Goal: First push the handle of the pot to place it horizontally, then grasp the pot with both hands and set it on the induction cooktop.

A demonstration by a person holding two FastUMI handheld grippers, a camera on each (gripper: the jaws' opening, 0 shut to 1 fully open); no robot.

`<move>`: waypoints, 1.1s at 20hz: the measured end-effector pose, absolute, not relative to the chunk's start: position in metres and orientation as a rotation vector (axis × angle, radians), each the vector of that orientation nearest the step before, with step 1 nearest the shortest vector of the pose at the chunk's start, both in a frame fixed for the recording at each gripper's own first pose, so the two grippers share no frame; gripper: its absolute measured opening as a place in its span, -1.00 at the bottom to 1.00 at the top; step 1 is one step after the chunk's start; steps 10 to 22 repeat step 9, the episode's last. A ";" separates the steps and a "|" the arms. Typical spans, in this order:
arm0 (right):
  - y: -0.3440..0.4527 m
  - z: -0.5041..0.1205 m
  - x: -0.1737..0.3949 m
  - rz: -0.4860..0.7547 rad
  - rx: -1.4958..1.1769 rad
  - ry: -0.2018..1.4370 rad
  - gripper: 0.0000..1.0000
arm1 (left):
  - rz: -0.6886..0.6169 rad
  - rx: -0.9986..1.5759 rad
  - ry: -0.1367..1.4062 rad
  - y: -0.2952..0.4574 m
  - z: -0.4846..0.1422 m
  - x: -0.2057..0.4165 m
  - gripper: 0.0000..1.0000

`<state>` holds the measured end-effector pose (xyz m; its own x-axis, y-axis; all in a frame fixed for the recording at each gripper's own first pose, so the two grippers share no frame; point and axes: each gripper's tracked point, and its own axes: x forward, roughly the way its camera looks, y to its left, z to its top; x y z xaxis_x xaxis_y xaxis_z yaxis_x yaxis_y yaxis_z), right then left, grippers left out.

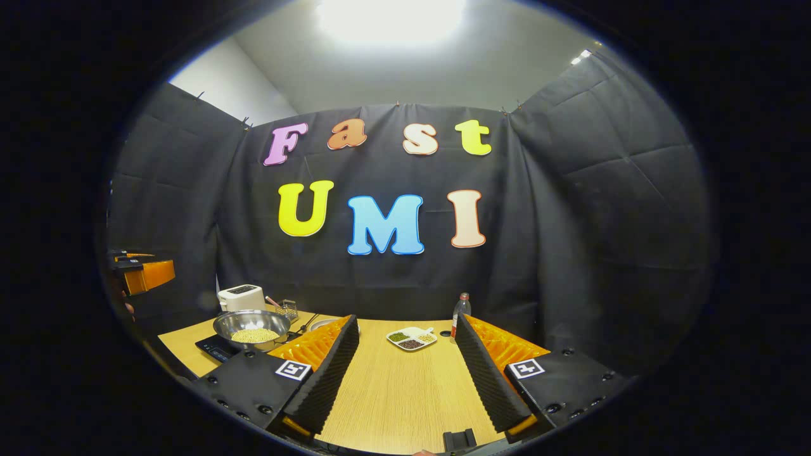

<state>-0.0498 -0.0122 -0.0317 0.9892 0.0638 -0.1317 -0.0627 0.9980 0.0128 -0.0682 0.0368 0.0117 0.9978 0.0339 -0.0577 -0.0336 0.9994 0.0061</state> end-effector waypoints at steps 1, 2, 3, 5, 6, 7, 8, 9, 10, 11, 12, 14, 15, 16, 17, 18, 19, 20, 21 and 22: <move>-0.013 -0.027 -0.052 0.056 0.010 0.120 0.84 | 0.031 0.002 0.055 0.039 0.012 -0.071 0.56; -0.013 -0.024 -0.054 0.047 0.011 0.114 0.94 | 0.028 0.001 0.057 0.042 0.011 -0.074 0.62; -0.012 -0.020 -0.057 0.038 0.013 0.109 0.94 | 0.027 0.005 0.061 0.047 0.009 -0.078 0.56; -0.005 -0.009 -0.059 0.033 0.013 0.077 0.94 | 0.027 0.021 0.045 0.056 0.012 -0.084 0.56; -0.004 -0.007 -0.061 0.024 0.009 0.069 0.94 | 0.027 0.025 0.046 0.060 0.011 -0.087 0.56; 0.000 -0.006 -0.063 0.023 0.007 0.069 0.94 | 0.021 0.025 0.049 0.062 0.008 -0.089 0.62; 0.005 -0.006 -0.067 0.026 0.006 0.071 0.84 | 0.015 0.022 0.051 0.062 0.006 -0.090 0.62; 0.010 -0.007 -0.070 0.028 0.005 0.076 0.94 | 0.010 0.020 0.052 0.064 0.006 -0.090 0.62; 0.010 -0.007 -0.070 0.028 0.005 0.076 0.94 | 0.010 0.020 0.052 0.064 0.006 -0.090 0.62; 0.010 -0.007 -0.070 0.028 0.005 0.076 0.94 | 0.010 0.020 0.052 0.064 0.006 -0.090 0.62; 0.010 -0.007 -0.070 0.028 0.005 0.076 0.94 | 0.010 0.020 0.052 0.064 0.006 -0.090 0.62; 0.010 -0.007 -0.070 0.028 0.005 0.076 0.94 | 0.010 0.020 0.052 0.064 0.006 -0.090 0.62; 0.010 -0.007 -0.070 0.028 0.005 0.076 0.94 | 0.010 0.020 0.052 0.064 0.006 -0.090 0.62; 0.010 -0.007 -0.070 0.028 0.005 0.076 0.94 | 0.010 0.020 0.052 0.064 0.006 -0.090 0.62; 0.010 -0.007 -0.070 0.028 0.005 0.076 0.94 | 0.010 0.020 0.052 0.064 0.006 -0.090 0.62; 0.010 -0.007 -0.070 0.028 0.005 0.076 0.94 | 0.010 0.020 0.052 0.064 0.006 -0.090 0.62; 0.010 -0.007 -0.070 0.028 0.005 0.076 0.94 | 0.010 0.020 0.052 0.064 0.006 -0.090 0.62; 0.010 -0.007 -0.070 0.028 0.005 0.076 0.94 | 0.010 0.020 0.052 0.064 0.006 -0.090 0.62; 0.010 -0.007 -0.070 0.028 0.005 0.076 0.94 | 0.010 0.020 0.052 0.064 0.006 -0.090 0.62; 0.010 -0.007 -0.070 0.028 0.005 0.076 0.94 | 0.010 0.020 0.052 0.064 0.006 -0.090 0.62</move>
